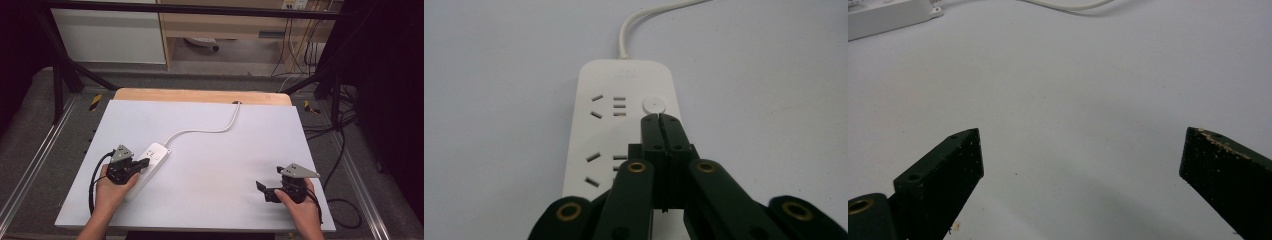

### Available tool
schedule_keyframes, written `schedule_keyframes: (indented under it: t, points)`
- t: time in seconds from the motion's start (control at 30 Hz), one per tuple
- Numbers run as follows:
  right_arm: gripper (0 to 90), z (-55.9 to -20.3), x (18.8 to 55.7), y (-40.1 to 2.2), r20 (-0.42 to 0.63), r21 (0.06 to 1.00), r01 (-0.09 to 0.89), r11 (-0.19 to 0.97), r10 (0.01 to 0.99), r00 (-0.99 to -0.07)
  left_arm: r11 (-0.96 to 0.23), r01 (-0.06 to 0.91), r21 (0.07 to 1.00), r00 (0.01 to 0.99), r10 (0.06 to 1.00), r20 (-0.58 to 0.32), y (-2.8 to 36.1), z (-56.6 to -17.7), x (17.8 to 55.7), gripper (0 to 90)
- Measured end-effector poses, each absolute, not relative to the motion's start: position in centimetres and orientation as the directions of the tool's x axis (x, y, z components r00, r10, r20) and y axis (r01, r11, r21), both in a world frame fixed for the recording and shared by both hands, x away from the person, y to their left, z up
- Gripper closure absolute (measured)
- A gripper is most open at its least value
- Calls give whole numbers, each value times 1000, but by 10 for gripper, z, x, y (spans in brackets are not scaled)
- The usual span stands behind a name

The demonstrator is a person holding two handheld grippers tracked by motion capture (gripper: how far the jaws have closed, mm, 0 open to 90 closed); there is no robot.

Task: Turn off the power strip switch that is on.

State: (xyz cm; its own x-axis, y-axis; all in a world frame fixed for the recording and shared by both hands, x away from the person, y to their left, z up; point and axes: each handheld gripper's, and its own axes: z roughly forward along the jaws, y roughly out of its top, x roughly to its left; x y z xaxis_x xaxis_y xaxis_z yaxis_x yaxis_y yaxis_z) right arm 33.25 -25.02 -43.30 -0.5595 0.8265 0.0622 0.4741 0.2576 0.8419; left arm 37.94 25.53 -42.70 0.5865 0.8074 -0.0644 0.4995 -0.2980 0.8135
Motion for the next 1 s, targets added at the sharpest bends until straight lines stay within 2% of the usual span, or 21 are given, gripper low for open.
schedule_keyframes:
  t: [0.4, 0.8, 1.0]
  points:
    - [45, -433, 332, -250, 58, 843, 471, 258, 828, -558, -265, 477, 838, 582, 810, -75, 259, -424, 378, 900]
    - [45, -433, 332, -250, 55, 844, 470, 260, 829, -557, -242, 459, 855, 577, 813, -80, 260, -424, 378, 807]
    - [45, -432, 332, -251, 56, 845, 470, 257, 830, -555, -220, 439, 871, 569, 818, -81, 261, -423, 378, 700]
